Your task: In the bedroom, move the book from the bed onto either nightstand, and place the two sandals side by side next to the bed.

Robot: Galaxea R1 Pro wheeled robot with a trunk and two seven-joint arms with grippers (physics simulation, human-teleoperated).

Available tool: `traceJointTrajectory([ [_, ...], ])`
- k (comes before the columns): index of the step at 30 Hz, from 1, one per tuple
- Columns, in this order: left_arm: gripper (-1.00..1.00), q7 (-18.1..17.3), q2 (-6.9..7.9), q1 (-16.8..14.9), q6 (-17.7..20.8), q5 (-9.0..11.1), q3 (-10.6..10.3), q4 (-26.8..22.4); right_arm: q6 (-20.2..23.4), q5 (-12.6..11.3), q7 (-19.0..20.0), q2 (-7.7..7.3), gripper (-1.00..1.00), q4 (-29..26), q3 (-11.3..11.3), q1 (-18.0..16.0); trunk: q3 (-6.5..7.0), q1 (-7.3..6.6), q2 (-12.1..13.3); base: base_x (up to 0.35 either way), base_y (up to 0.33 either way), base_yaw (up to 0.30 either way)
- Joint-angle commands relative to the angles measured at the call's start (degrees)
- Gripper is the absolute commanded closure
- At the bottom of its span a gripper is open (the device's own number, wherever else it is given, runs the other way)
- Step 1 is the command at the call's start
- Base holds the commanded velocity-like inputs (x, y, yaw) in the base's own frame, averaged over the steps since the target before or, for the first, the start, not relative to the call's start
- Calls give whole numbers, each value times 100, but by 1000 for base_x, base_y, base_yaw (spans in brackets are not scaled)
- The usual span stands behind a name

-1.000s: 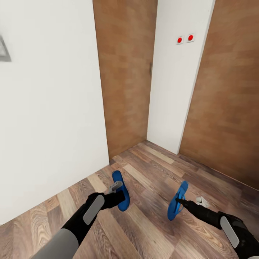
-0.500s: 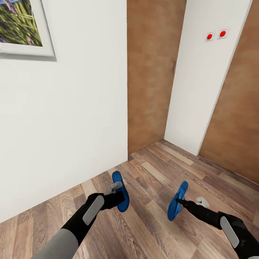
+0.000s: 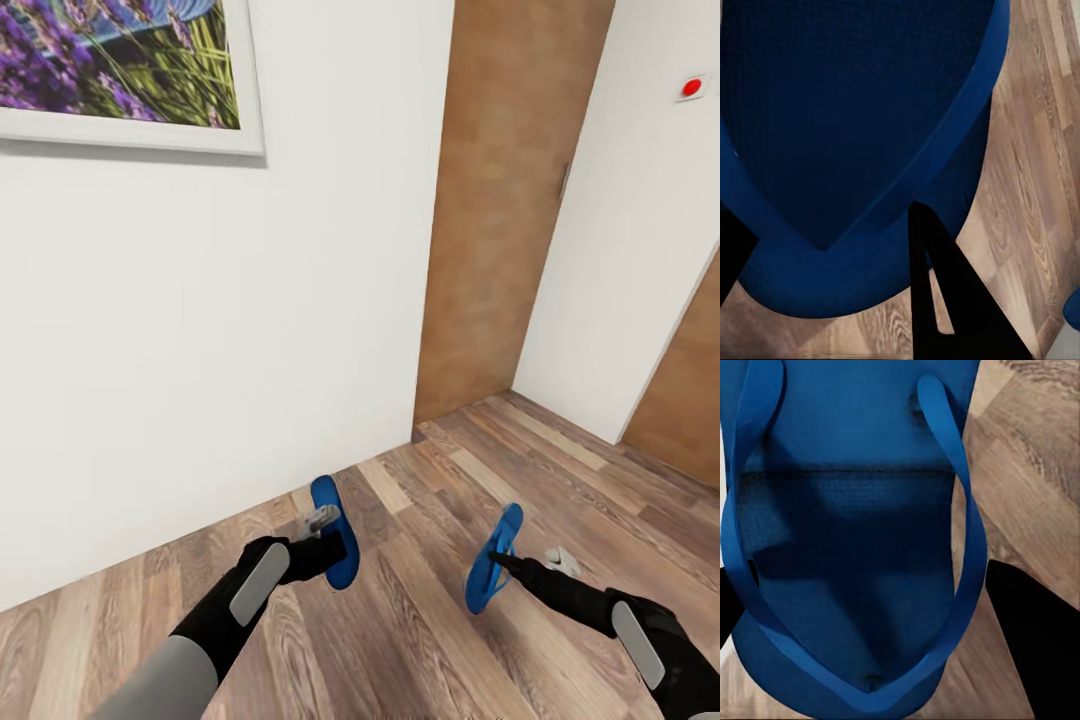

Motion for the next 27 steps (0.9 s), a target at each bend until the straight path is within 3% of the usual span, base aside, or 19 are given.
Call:
traceJointTrajectory([
  [1,100,61,1,-4,9,60,-13,-7,48,-36,7,-1,100,-6,-13,-1,-9,-3,-3,-193,266,237],
  [16,100,54,8,-3,7,60,-11,-7,57,-98,7,-1,100,-6,-38,-2,-27,-3,-3,-237,240,256],
  [27,100,56,1,-2,-21,68,-18,-7,57,-111,7,-1,100,-6,-32,-2,7,-3,-3,-68,160,265],
])
